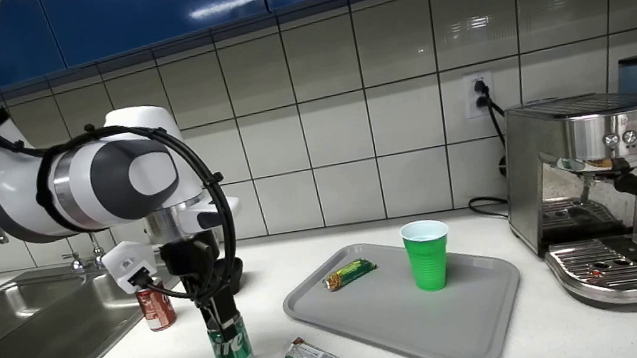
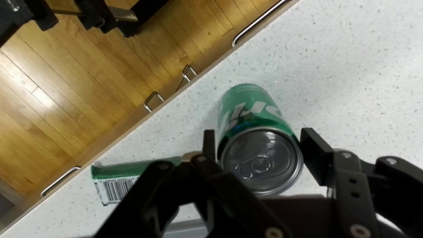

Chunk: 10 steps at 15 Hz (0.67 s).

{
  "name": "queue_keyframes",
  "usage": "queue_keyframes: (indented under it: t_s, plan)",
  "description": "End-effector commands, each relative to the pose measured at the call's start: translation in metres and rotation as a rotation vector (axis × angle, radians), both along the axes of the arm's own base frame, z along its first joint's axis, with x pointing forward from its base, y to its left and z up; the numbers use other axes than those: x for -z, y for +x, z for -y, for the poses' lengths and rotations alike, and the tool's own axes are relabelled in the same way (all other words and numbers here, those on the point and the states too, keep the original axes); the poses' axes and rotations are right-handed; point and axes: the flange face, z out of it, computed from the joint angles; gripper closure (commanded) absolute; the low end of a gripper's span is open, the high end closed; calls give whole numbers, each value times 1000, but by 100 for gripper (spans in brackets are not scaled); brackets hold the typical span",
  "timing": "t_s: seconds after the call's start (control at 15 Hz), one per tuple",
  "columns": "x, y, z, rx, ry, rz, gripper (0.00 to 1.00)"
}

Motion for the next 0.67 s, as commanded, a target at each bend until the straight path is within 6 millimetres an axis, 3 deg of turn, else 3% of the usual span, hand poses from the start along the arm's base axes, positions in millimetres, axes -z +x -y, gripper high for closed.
queue_keyframes:
  t_s: [0.0,0.6]
  plan:
    - [-8,-5,2,11,5,-5,62]
    - [-26,1,1,0,3,41,62]
